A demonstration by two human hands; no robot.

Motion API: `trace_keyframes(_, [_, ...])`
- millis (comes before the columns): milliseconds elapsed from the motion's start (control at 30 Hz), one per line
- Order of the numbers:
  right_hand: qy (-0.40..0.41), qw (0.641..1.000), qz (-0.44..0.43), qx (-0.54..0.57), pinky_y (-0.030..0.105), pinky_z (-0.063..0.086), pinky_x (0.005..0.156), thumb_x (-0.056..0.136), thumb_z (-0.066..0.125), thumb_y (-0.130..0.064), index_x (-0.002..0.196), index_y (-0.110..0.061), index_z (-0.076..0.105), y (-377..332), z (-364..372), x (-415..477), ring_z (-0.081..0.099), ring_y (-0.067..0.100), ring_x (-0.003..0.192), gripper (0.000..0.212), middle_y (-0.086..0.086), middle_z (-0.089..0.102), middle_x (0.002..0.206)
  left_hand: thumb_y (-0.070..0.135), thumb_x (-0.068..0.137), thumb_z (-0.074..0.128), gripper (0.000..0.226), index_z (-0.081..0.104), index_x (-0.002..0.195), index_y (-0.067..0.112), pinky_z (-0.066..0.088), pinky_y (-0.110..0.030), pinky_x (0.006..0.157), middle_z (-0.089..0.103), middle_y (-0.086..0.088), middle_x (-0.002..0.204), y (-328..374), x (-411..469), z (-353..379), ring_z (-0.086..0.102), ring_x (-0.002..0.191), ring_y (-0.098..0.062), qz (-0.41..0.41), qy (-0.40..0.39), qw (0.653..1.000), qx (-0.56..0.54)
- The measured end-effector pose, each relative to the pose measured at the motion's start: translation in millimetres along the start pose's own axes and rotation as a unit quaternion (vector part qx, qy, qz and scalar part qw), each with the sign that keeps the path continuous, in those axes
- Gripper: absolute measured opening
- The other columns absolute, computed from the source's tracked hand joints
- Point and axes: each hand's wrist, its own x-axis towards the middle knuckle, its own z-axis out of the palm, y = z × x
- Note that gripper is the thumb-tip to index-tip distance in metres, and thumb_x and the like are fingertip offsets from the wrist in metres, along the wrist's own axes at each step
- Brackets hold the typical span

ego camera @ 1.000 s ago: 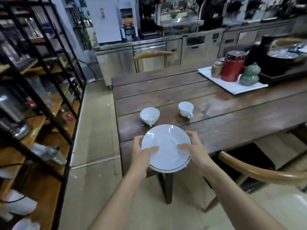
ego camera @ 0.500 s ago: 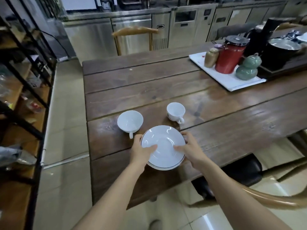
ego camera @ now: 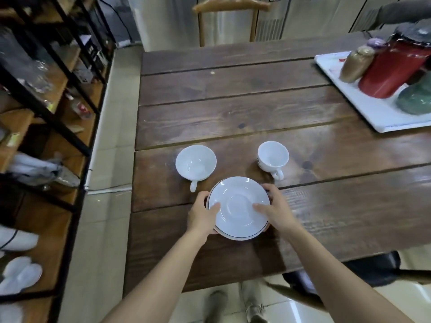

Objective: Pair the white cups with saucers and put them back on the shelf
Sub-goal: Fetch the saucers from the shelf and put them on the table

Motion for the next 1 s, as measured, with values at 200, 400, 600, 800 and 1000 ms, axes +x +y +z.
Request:
trace_keyframes(200, [0.005,0.999,-0.005,-0.05,0.046,0.05,0.086,0.069,0.07,-0.004,0.111,-0.014,0.056,7,-4,13,0.059,0.026,0.098,0.046,0.009,0.06,0.106,0.027,0.089,0.053,0.03,0.052,0.119,0.025,0.055,-0.049,0.081,0.058,-0.005,0.111,-1,2,11,0.057,0.101,-0.029,0.023,0.069,0.991,0.115])
trace_keyframes(400, [-0.007,0.997,-0.001,-0.08,0.028,0.043,0.067,0.07,0.073,-0.011,0.109,-0.018,0.045,7,-7,17,0.055,0.014,0.081,0.048,-0.001,0.053,0.087,0.034,0.091,0.052,0.036,0.043,0.125,0.026,0.05,-0.039,0.08,0.048,-0.004,0.115,-1,2,17,0.054,0.099,-0.028,0.009,0.101,0.973,0.207])
trace_keyframes(600, [0.026,0.987,0.0,-0.159,0.038,0.046,0.066,0.075,0.07,-0.028,0.088,-0.015,0.045,6,-10,9,0.054,0.015,0.073,0.031,-0.005,0.053,0.078,0.043,0.09,0.053,0.031,0.041,0.09,0.014,0.045,-0.036,0.065,0.062,-0.006,0.093,-2,-4,15,0.062,0.086,-0.029,0.048,0.141,0.93,0.335])
trace_keyframes(800, [0.054,0.975,-0.016,-0.217,0.042,0.048,0.074,0.083,0.062,-0.026,0.099,-0.012,0.051,4,-8,2,0.057,0.024,0.082,0.024,-0.006,0.055,0.079,0.039,0.093,0.048,0.03,0.045,0.094,0.01,0.053,-0.041,0.071,0.065,-0.011,0.089,7,-10,13,0.064,0.081,-0.032,0.074,0.148,0.923,0.347])
trace_keyframes(1000, [0.032,0.982,-0.028,-0.184,0.04,0.048,0.075,0.083,0.062,-0.022,0.115,-0.011,0.047,4,-15,-1,0.056,0.02,0.078,0.038,-0.007,0.052,0.073,0.026,0.096,0.045,0.018,0.039,0.089,0.01,0.038,-0.033,0.055,0.052,-0.001,0.073,5,-10,15,0.052,0.067,-0.022,0.097,0.133,0.96,0.225])
